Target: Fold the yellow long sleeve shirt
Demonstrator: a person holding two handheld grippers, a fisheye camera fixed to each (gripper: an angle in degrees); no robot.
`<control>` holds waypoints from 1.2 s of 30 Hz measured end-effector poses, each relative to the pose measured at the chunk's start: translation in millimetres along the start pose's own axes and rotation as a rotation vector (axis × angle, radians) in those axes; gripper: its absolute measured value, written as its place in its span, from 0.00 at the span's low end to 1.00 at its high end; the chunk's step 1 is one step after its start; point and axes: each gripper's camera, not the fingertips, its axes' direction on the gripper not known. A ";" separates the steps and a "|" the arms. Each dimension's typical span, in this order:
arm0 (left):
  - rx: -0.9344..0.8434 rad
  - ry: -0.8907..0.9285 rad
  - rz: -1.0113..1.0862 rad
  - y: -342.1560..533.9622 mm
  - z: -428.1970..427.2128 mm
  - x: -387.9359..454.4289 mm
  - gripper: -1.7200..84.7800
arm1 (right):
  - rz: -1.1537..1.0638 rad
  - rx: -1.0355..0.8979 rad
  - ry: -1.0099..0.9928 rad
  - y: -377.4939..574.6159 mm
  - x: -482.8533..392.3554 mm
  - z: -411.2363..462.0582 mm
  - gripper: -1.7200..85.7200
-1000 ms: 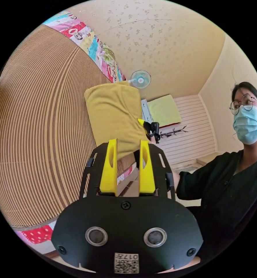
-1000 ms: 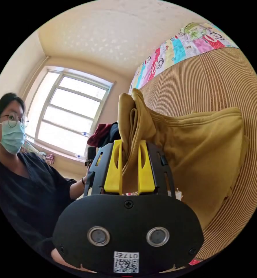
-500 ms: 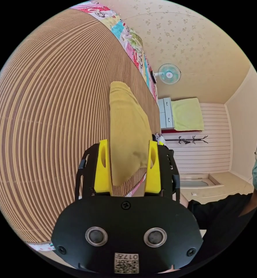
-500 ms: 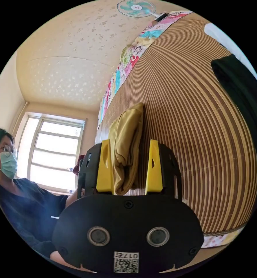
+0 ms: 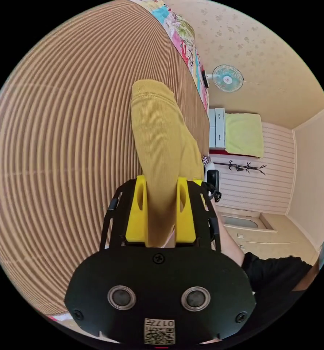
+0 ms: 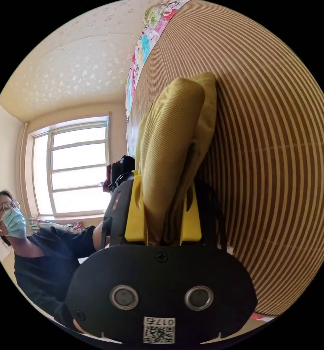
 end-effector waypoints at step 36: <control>0.138 -0.503 -0.218 38.1 -225.8 -20.8 0.19 | 0.057 0.170 0.708 194.2 -348.6 108.9 0.03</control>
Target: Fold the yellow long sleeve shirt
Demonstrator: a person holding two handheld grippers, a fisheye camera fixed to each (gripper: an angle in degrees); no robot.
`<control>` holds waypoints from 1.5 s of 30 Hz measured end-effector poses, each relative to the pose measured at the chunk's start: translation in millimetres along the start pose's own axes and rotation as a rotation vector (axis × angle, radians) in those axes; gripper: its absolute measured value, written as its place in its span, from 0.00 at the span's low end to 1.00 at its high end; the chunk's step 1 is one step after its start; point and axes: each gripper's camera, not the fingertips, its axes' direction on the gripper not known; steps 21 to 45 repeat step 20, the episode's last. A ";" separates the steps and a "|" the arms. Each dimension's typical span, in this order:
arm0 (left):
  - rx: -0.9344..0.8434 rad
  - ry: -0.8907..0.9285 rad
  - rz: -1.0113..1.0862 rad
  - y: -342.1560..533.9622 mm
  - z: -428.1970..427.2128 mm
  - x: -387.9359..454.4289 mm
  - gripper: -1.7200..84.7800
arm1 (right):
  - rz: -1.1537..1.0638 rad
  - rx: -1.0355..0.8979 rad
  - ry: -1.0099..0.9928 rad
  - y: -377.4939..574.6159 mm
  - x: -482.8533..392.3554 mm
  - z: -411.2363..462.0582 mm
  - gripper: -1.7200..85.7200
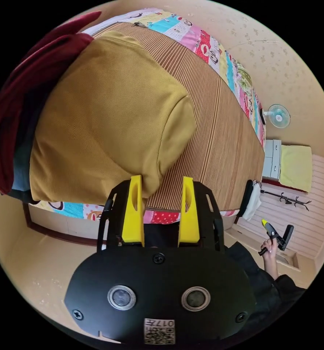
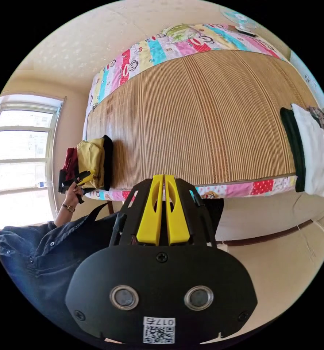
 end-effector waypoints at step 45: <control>0.136 0.064 0.203 45.0 121.3 316.9 0.09 | 0.629 0.210 0.079 81.1 283.2 -117.5 0.05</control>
